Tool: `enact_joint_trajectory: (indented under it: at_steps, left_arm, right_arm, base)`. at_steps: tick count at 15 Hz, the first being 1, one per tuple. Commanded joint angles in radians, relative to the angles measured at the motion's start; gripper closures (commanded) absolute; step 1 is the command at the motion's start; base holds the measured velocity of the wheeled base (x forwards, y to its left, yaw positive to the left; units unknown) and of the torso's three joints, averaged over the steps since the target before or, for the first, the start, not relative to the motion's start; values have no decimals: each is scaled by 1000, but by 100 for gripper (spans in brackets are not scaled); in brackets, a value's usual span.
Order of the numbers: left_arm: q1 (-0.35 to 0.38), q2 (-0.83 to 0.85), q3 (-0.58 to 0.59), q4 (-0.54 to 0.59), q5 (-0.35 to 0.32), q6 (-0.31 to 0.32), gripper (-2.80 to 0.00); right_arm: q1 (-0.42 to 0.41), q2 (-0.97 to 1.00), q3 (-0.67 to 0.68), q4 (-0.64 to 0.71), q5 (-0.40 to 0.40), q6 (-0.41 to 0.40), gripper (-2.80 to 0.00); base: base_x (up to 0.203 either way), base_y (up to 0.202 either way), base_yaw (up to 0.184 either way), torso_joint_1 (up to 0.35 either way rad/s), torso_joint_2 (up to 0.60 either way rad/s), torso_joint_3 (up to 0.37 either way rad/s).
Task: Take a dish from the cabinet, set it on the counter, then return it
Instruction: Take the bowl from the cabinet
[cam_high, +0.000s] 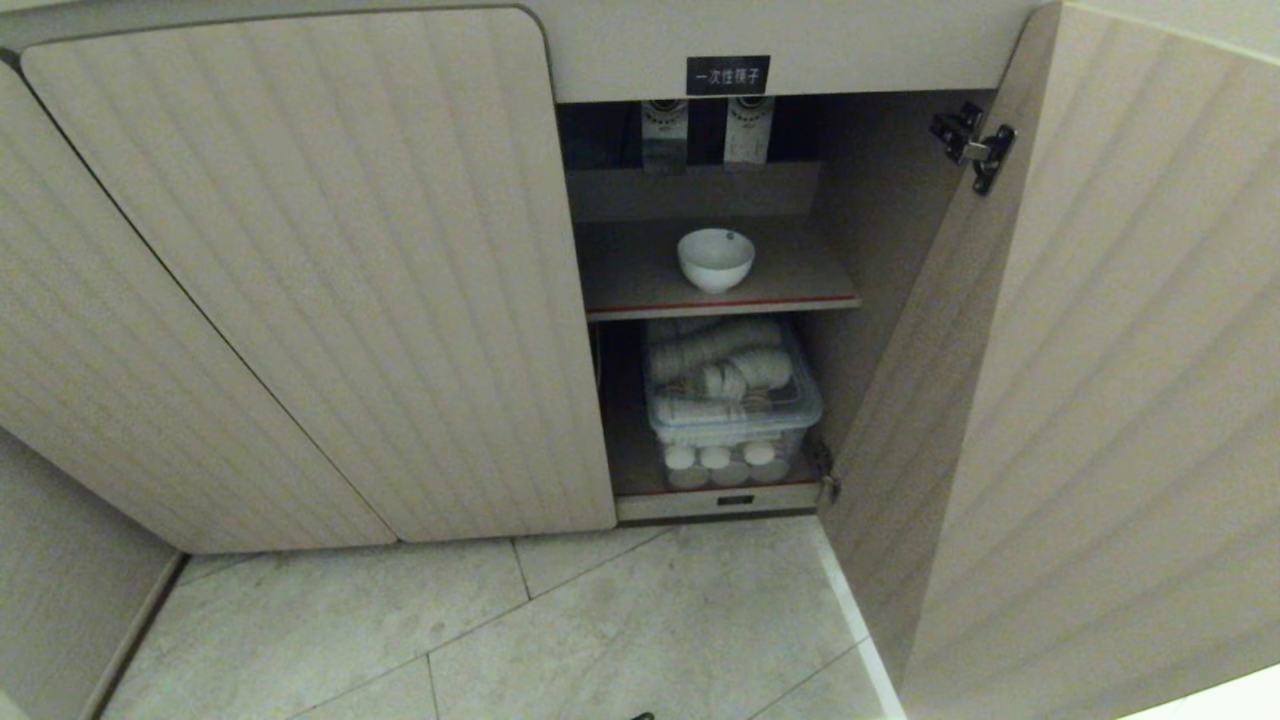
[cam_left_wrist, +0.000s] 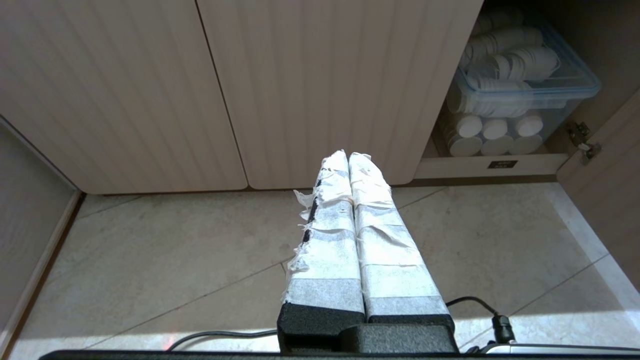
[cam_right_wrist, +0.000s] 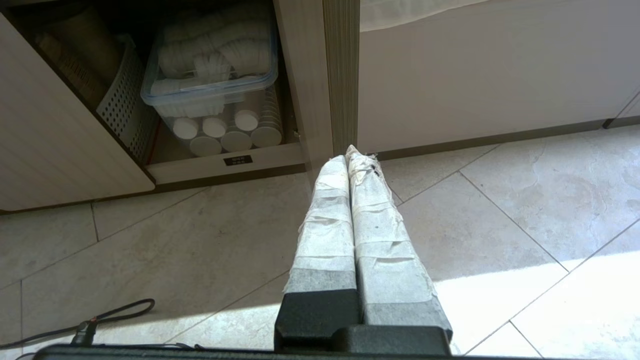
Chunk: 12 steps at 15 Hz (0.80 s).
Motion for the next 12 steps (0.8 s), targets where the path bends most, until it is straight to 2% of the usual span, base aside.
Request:
enact_joint_trajectory:
  at_steps: [1, 12]
  left_arm:
    - [0, 0, -1, 0, 0, -1, 0]
    - [0, 0, 1, 1, 0, -1, 0]
  right_arm:
    - [0, 0, 0, 0, -1, 0, 0]
    - [0, 0, 0, 0, -1, 0, 0]
  base:
    - [0, 0, 0, 0, 0, 0]
    - [0, 0, 0, 0, 0, 0]
